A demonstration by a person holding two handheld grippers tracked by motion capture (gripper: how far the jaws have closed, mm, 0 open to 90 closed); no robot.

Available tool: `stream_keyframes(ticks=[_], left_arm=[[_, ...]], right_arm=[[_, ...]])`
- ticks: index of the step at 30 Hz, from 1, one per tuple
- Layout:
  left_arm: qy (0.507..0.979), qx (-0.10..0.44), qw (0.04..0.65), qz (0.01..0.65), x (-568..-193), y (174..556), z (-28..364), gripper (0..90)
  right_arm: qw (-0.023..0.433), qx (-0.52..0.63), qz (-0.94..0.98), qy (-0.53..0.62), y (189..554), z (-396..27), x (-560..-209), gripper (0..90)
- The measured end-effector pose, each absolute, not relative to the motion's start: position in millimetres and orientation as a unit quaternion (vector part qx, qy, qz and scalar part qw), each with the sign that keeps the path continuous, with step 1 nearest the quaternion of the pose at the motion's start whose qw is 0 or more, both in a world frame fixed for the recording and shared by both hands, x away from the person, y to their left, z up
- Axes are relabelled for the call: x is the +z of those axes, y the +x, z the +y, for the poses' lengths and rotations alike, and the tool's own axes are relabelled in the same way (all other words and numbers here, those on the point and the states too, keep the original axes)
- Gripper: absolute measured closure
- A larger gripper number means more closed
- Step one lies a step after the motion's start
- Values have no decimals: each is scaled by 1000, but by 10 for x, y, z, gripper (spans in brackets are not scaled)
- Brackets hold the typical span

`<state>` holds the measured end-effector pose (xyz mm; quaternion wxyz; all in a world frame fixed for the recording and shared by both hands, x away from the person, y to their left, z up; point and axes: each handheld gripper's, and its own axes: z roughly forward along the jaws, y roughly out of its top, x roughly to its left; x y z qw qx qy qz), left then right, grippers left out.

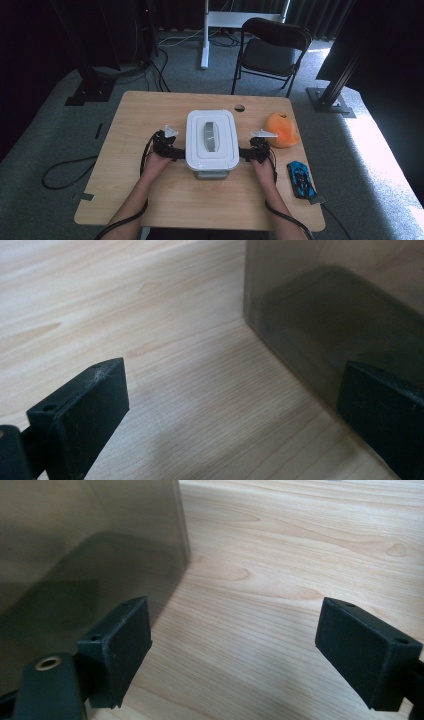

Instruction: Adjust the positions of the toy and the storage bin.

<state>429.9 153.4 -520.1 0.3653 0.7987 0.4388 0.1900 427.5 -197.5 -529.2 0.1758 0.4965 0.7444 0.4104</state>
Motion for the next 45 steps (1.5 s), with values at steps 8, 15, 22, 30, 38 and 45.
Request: stream_keyframes(ticks=[8,15,22,30,38,45], left_arm=[[781,185,373,466,-5177,4390,1581,9],[783,188,362,469,-5121,4478,1565,8],[790,177,363,461,-5121,4495,1531,8],[800,174,353,453,-5164,4415,1528,9],[803,185,353,444,-5153,4281,1575,9],[808,198,345,434,-5132,4129,1591,9]], right_arm=[[172,409,744,500,4364,-2005,-5289,142],[169,405,745,502,4495,-1954,-5231,141],[162,403,754,493,4570,-1900,-5228,138],[166,410,758,479,4554,-1847,-5228,173],[167,414,767,461,4506,-1784,-5203,198],[158,424,771,448,4433,-1758,-5218,211]])
